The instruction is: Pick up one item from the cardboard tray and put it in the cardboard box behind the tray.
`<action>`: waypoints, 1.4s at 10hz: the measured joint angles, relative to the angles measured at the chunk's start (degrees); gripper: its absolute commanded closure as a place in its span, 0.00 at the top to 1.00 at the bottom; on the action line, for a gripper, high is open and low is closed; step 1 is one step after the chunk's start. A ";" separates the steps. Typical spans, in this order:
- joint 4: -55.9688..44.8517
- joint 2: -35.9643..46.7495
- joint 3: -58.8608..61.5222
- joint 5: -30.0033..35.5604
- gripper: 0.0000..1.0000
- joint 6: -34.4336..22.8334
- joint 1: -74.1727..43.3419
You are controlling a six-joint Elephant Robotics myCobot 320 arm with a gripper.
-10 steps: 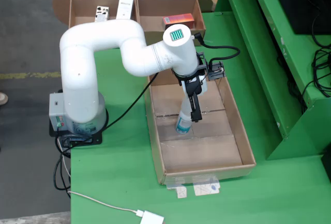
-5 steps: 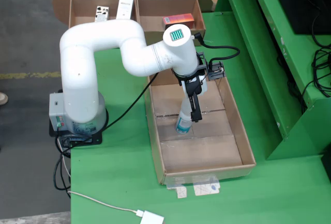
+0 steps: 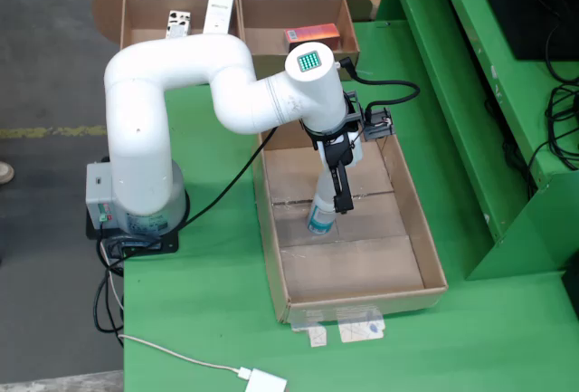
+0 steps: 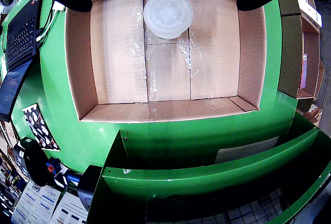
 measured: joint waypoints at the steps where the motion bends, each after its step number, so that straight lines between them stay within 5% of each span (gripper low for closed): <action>1: 0.00 0.00 0.00 0.00 1.00 0.00 0.00; 14: 2.99 0.87 -4.92 0.35 1.00 0.71 0.00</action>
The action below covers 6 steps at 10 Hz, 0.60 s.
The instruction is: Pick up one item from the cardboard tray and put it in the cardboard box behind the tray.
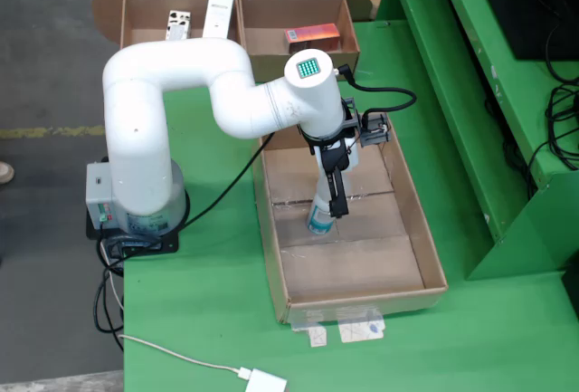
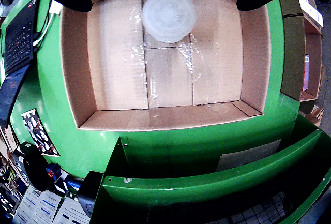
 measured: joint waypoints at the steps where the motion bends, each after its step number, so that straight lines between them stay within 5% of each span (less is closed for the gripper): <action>1: 0.35 0.09 -0.44 -0.35 1.00 0.35 0.09; 6: 0.79 1.15 -3.51 -1.76 1.00 1.58 2.11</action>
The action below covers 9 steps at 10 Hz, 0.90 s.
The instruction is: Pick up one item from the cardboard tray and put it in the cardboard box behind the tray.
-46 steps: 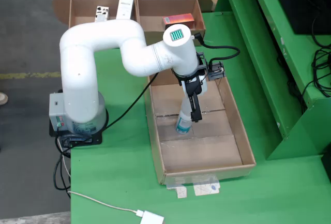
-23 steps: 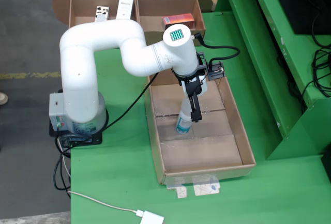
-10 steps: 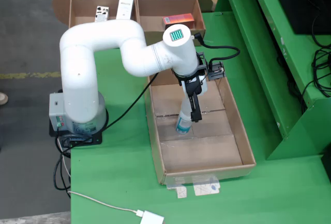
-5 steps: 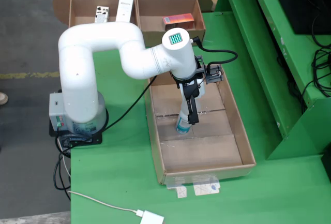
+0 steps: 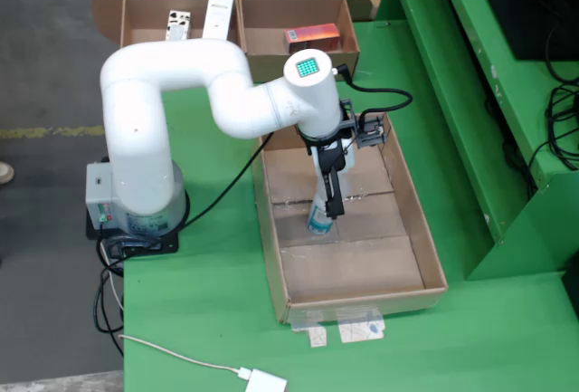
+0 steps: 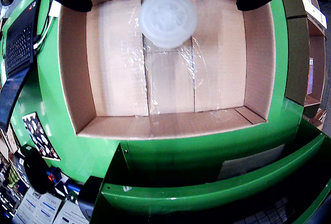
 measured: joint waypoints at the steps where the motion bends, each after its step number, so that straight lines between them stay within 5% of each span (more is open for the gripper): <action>1: 0.00 0.34 -0.53 0.00 1.00 0.00 -0.26; 9: 4.13 -0.18 -3.87 0.17 1.00 0.09 -0.17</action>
